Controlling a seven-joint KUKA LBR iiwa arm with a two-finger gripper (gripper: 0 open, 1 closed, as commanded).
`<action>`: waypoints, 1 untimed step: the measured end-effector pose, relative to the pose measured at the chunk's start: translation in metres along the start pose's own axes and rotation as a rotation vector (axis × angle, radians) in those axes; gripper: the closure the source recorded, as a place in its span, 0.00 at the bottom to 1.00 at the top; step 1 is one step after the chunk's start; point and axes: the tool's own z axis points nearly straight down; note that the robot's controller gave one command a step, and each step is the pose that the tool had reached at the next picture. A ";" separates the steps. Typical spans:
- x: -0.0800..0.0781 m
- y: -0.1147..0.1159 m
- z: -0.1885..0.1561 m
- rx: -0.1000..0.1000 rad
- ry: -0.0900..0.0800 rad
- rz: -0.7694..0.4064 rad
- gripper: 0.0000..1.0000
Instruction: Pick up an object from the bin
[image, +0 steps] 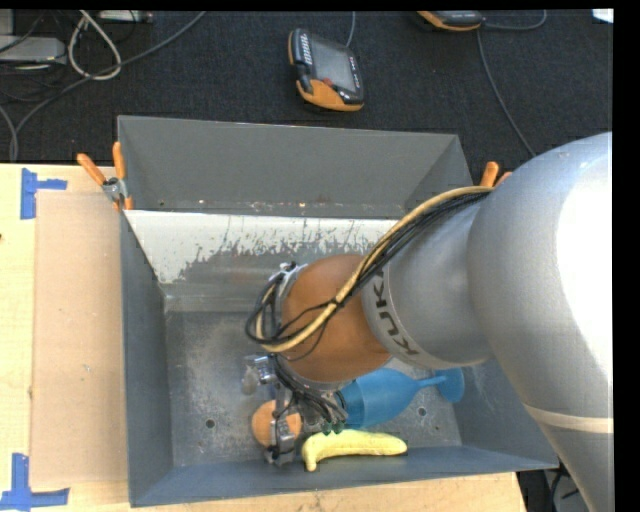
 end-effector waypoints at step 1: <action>0.001 -0.005 0.002 0.000 0.011 0.115 1.00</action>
Offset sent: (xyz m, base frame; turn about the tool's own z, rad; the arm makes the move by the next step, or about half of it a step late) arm 0.0000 0.0000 0.0000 0.0000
